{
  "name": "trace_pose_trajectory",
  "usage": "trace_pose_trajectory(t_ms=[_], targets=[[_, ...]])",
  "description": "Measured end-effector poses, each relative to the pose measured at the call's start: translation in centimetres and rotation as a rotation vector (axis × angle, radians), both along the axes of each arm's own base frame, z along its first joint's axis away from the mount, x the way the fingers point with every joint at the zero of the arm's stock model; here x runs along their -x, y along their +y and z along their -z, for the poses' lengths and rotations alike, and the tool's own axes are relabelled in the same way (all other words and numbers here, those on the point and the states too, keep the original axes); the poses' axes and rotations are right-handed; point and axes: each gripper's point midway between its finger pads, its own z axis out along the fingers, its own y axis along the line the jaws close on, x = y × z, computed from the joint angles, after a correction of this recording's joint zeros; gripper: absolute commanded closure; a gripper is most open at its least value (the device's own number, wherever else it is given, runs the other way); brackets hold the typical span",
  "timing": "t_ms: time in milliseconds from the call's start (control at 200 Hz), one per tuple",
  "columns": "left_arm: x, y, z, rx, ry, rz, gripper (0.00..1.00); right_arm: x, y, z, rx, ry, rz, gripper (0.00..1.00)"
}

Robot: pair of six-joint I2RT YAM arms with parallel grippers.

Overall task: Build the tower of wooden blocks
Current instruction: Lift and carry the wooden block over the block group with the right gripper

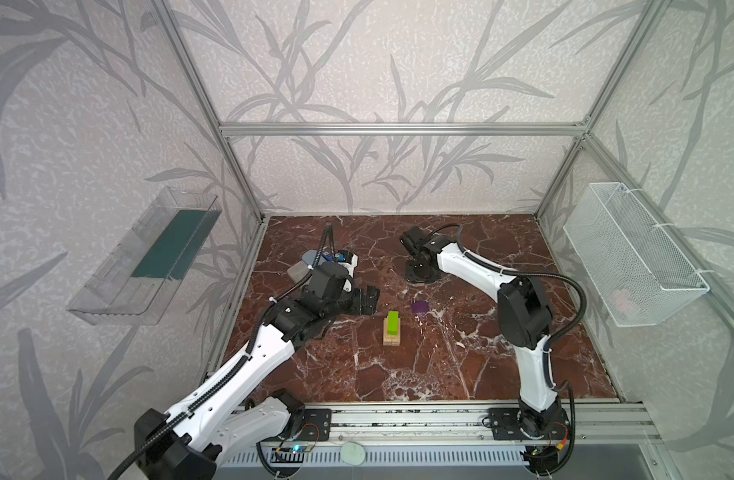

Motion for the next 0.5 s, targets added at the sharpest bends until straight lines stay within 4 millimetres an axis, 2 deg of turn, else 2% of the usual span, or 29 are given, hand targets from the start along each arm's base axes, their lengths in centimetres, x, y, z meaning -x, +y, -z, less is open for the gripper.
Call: trace_pose_trajectory(t_ms=[95, 200, 500], targets=[[0.8, 0.3, 0.1, 0.006, 0.026, -0.005, 0.01, 1.3, 0.1, -3.0, -0.035, -0.041, 0.003, 0.77], [1.6, 0.7, 0.0, 0.020, 0.045, -0.009, 0.00, 3.3, 0.6, -5.0, -0.062, -0.056, 0.011, 0.78], [3.5, 2.1, 0.0, 0.051, 0.062, -0.052, 0.00, 10.2, 2.9, -6.2, -0.054, -0.022, 0.010, 0.80]])
